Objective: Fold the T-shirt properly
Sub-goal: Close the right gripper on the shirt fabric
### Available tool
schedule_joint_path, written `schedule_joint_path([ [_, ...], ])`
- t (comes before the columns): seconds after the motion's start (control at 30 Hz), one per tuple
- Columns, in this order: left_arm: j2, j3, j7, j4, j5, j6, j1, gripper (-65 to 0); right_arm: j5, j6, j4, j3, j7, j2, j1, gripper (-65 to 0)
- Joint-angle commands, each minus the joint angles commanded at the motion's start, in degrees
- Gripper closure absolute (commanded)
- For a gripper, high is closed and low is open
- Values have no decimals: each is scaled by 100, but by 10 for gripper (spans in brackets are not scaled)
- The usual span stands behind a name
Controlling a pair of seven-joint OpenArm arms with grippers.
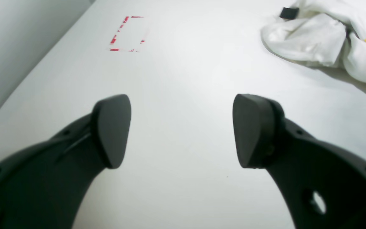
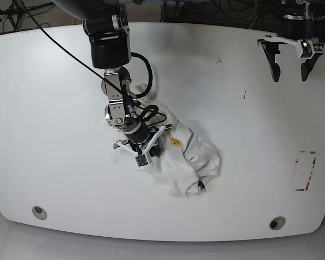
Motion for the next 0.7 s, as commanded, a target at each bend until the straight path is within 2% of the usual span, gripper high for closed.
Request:
schedule_joint_path([
  [0.17,7,-9,2,7,27,-8,-27,-466,43,81,15,-3,-22,-1,107,-1],
  [0.37,24,18,63,7,55,-7,-47,-461,99,50,239,9,-41,37,60,-3],
  [0.43,35,28,83,4,83,-10,-62,-457,118,38,402,14,-70,59,2,-2],
  [0.5,25,26,138,-12,112,1,-69,-452,62,-34,1034,45,-144,158,-272,-4],
  [0.7,6,44,133,-20,115,-4,-88,-457,37,-39,1577,36,-226,222,-437,-6],
])
